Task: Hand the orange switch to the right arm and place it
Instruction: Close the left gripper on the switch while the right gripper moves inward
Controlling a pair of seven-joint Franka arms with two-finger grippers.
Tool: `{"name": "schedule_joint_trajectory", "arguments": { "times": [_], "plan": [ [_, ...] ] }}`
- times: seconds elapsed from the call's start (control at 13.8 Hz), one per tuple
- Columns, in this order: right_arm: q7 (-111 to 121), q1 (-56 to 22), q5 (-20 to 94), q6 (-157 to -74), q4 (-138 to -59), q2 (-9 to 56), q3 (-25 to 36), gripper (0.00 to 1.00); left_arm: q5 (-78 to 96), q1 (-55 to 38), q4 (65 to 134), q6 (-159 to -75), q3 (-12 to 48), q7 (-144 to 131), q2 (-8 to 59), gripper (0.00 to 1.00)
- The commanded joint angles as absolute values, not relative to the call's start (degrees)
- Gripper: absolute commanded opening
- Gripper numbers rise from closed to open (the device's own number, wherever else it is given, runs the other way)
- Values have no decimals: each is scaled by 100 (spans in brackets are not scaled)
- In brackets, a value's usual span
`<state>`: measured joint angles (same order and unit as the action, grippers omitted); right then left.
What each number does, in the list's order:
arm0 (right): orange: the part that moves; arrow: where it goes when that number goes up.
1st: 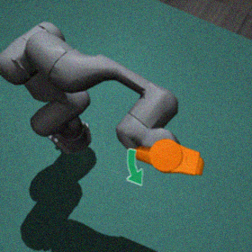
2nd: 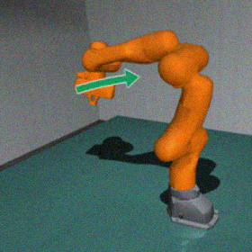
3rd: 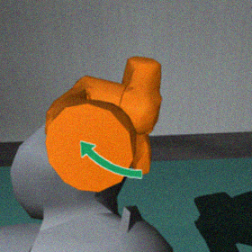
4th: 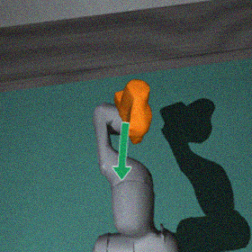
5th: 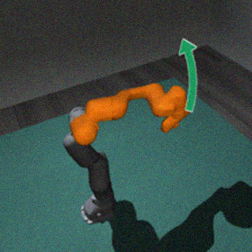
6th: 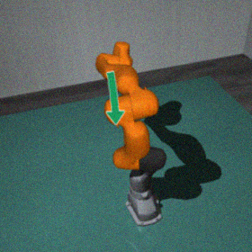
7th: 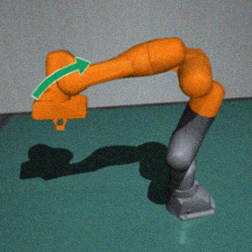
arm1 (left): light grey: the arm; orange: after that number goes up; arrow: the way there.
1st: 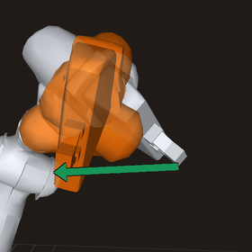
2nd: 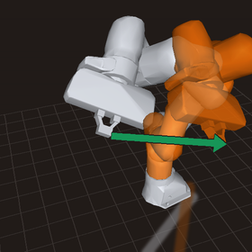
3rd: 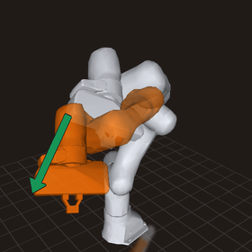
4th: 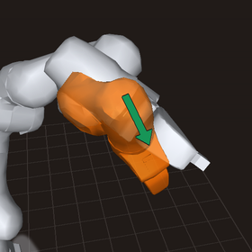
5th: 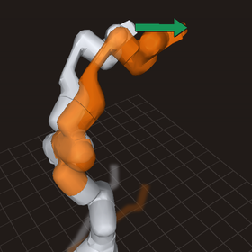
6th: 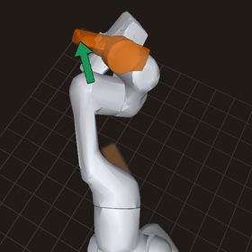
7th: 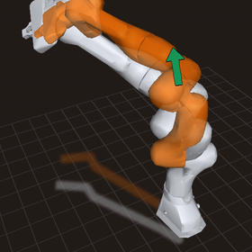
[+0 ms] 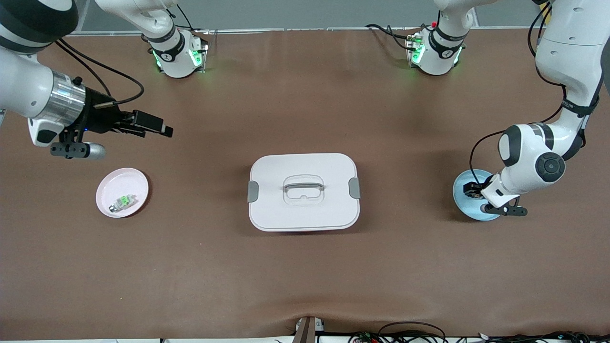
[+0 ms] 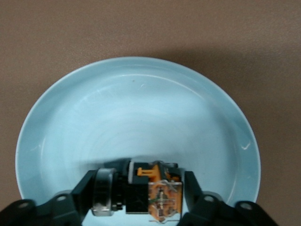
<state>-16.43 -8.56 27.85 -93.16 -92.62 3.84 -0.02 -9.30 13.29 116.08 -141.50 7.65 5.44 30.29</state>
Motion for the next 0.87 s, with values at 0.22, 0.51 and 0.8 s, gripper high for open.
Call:
{"name": "schedule_joint_trajectory", "arguments": {
  "times": [0.22, 0.51, 0.8],
  "plan": [
    [-1758, -1239, 3416, -9606, -9404, 369, 18, 100, -1055, 1371, 11619, -14124, 782, 580, 2927, 15],
    [-1679, -1257, 3770, -10018, -9711, 343, 18, 100, -1055, 1362, 11304, -13283, 852, 545, 2471, 10],
    [-1670, -1441, 3797, -10546, -9747, 316, 18, 100, -705, 1345, 10585, -12141, 1273, 493, 2162, 10]
  ]
}}
